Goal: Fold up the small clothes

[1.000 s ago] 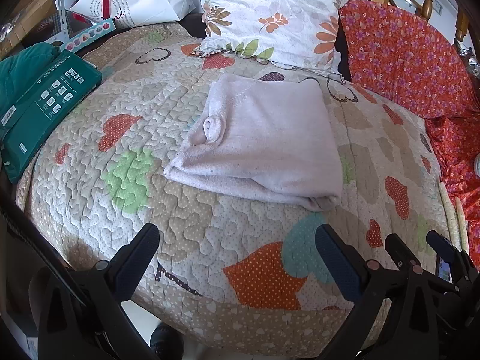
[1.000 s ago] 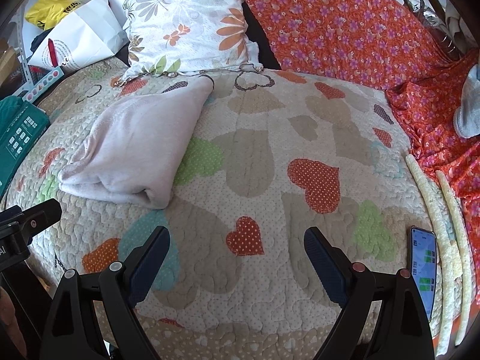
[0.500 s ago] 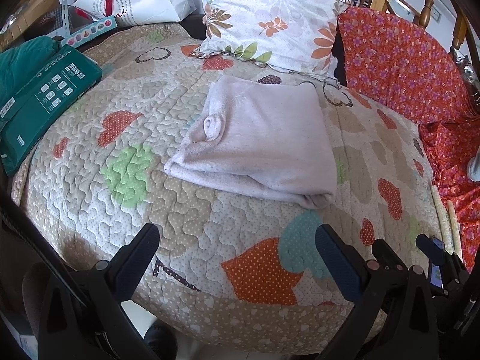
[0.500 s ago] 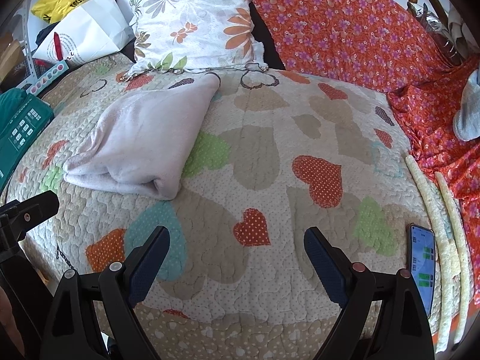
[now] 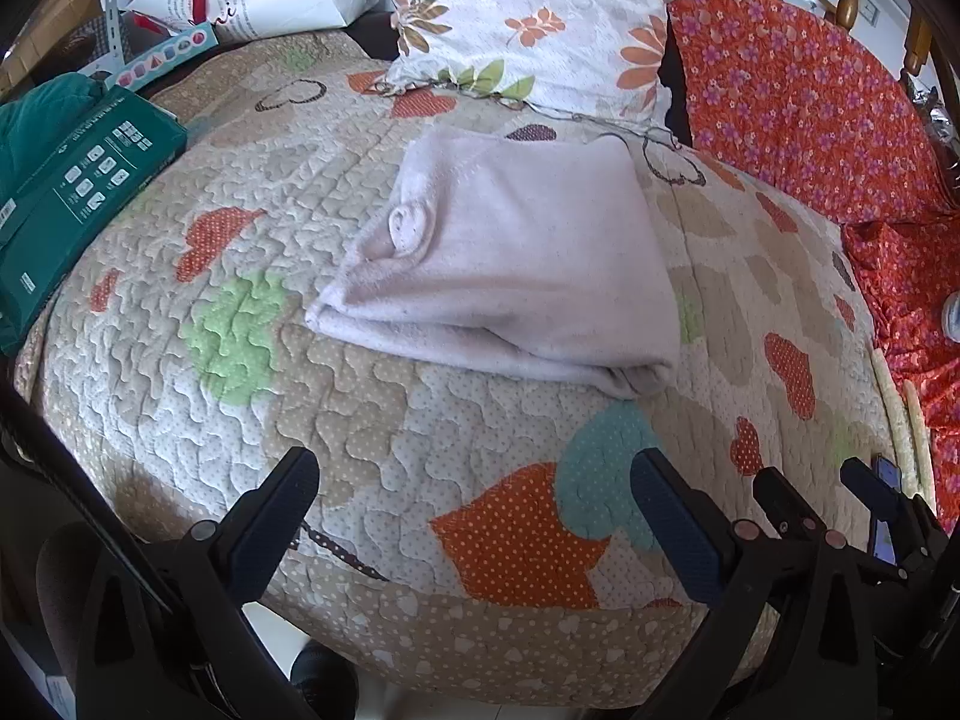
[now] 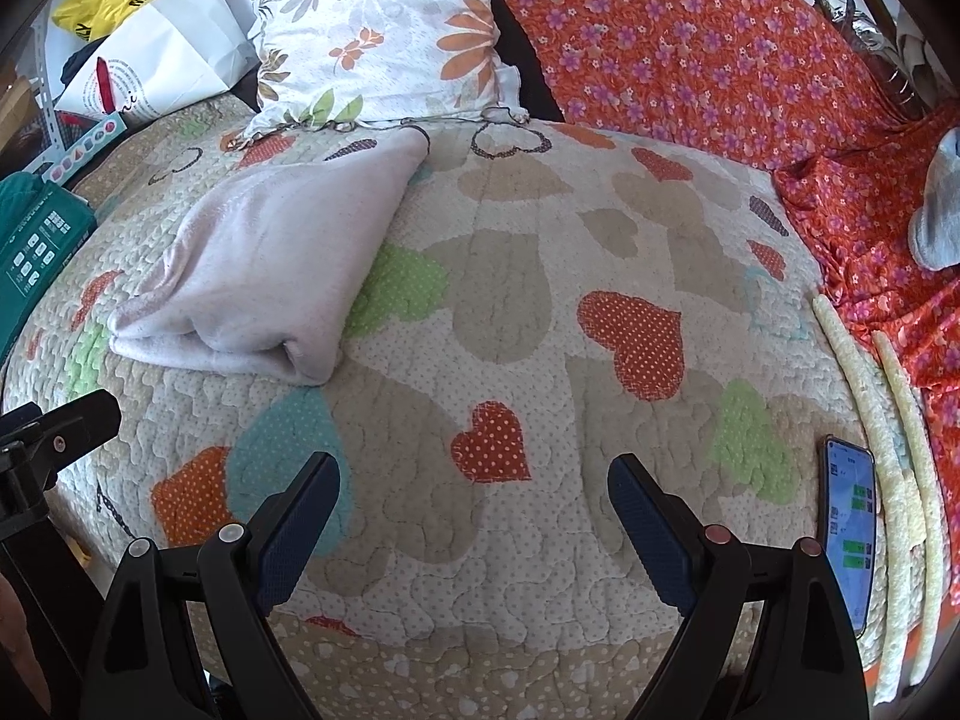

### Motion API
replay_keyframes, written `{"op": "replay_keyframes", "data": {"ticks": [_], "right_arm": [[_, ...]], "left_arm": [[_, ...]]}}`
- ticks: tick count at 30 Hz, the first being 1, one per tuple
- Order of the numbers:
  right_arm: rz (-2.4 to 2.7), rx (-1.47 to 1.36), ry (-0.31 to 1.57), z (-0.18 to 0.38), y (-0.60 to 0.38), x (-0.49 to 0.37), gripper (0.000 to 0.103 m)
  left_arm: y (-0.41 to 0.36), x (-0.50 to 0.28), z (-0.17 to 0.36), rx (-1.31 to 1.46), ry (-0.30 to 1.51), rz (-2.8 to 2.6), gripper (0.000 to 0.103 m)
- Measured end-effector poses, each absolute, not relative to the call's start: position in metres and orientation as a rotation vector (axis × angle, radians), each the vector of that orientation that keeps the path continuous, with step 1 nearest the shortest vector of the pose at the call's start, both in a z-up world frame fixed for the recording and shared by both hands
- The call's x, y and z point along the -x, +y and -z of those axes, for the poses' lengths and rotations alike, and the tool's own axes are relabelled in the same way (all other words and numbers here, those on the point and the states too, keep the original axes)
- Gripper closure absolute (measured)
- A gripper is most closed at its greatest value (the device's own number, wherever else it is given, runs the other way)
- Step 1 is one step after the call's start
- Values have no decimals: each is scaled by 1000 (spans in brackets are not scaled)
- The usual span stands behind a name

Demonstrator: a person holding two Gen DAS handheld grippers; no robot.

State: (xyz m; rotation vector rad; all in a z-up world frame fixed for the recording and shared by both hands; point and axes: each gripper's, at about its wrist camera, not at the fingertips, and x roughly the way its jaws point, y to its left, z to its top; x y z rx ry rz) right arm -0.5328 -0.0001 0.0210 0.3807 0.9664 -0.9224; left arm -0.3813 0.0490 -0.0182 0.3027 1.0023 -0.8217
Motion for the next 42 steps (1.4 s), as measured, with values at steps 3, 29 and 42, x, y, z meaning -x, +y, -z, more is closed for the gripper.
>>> {"op": "replay_keyframes", "data": {"ticks": [3,29,42], "right_arm": [[925,-386,968,-20,-1,534,9],[917,-368,986,-16,5,535,9],[911,-366,1003,-12,5,533,9]], "left_arm": [[48,382,21,-310,1012,822,0],[51,382,34,-315,1040,822,0],[52,382,39,-319,1042,821,0]]}}
